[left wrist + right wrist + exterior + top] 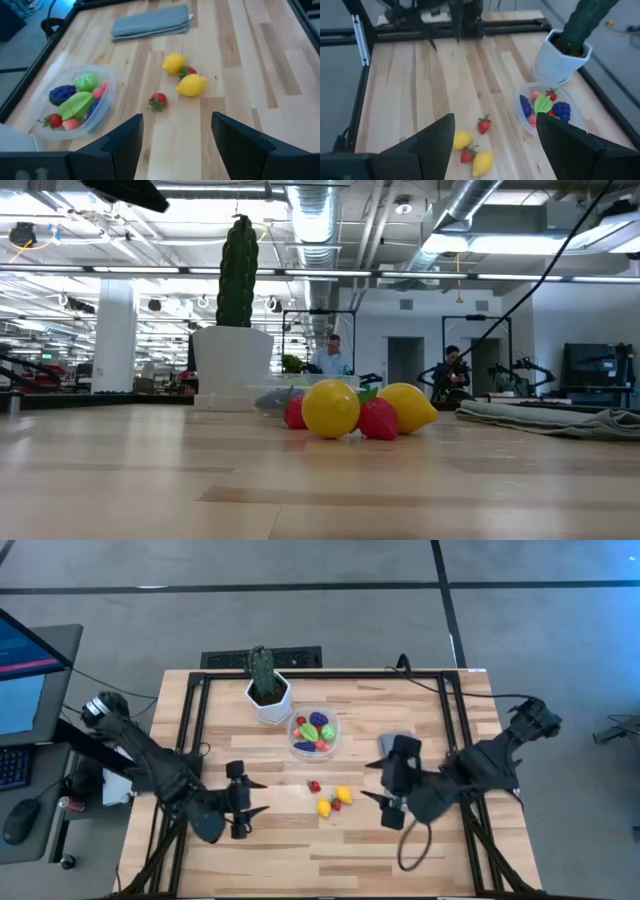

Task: Pick and placing Produce into tupperware
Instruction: Put the left strawberry into the transparent bin

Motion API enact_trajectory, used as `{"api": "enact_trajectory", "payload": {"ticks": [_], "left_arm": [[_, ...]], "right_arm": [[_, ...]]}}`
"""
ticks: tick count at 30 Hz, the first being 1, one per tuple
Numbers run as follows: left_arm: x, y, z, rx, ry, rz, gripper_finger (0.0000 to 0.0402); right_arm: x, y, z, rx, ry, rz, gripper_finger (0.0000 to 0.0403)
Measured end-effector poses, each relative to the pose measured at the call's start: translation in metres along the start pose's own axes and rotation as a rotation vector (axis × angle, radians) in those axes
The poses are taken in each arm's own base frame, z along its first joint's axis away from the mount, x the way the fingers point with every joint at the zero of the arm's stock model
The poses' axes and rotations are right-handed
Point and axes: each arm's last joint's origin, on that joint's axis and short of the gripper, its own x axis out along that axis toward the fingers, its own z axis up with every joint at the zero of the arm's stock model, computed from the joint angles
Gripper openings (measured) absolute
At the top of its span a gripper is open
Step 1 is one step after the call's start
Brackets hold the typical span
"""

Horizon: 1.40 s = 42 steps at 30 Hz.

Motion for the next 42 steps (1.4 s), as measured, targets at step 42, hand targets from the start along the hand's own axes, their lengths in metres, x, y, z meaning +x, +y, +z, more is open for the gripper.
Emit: {"api": "enact_trajectory", "payload": {"ticks": [42], "left_arm": [[0.04,0.023,0.026,-0.026,-0.044,-0.046,0.0226]], "right_arm": [[-0.014,-0.044,0.035,-0.005,-0.15,0.288,0.0253]]}}
